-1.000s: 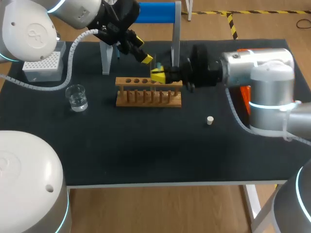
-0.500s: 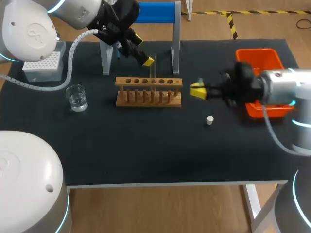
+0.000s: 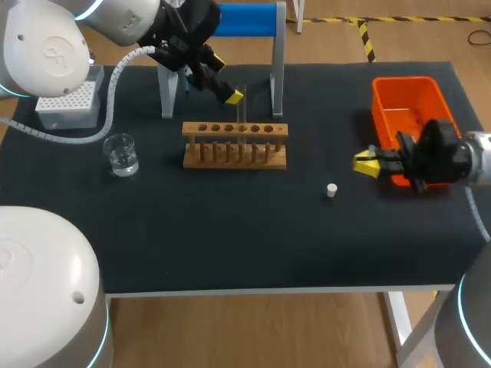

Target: Invert the test tube, pick up the pipette, mount the tip to pipette, aspirate from beaker and dispense into the tube, eject the tip, return the pipette, and cap with the stopper.

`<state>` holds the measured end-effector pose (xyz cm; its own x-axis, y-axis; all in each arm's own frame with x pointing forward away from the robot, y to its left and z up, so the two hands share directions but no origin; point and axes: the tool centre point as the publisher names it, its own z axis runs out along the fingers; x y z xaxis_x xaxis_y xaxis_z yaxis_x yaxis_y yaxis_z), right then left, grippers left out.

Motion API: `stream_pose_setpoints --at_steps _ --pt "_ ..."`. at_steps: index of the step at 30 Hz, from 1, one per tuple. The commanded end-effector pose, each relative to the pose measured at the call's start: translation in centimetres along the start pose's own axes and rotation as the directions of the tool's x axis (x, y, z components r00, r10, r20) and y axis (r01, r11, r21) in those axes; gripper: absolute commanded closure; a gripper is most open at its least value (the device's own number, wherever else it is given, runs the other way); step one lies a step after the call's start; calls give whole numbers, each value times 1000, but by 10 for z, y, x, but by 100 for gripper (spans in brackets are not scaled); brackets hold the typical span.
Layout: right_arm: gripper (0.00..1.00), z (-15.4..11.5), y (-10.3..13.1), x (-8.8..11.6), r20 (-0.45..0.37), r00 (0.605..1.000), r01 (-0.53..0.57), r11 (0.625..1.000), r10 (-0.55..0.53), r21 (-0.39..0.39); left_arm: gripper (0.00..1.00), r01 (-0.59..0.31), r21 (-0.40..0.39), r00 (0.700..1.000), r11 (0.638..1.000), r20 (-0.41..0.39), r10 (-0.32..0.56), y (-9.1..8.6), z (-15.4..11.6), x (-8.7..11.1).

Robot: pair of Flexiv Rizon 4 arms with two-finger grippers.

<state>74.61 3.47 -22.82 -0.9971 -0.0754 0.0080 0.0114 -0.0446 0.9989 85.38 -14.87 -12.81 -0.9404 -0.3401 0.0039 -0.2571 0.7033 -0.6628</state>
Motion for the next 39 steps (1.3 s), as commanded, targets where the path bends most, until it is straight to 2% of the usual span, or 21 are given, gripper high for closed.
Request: stream_pose_setpoints --at_steps 1,12,35,39 --pt "100 -22 -5 4 -12 1000 0 1000 0 1 0 1 -4 1000 1000 -1 -1 0 -1 0" --pt "100 -40 -19 7 -6 1000 -25 1000 25 14 0 1 -4 1000 1000 -1 -1 0 -1 0" --pt "100 -39 -21 7 -2 999 -40 999 40 11 0 1 -4 1000 1000 -1 -1 0 -1 0" --pt "100 -39 -21 7 -2 999 -40 999 40 11 0 41 -21 999 999 35 -40 23 -10 -22"
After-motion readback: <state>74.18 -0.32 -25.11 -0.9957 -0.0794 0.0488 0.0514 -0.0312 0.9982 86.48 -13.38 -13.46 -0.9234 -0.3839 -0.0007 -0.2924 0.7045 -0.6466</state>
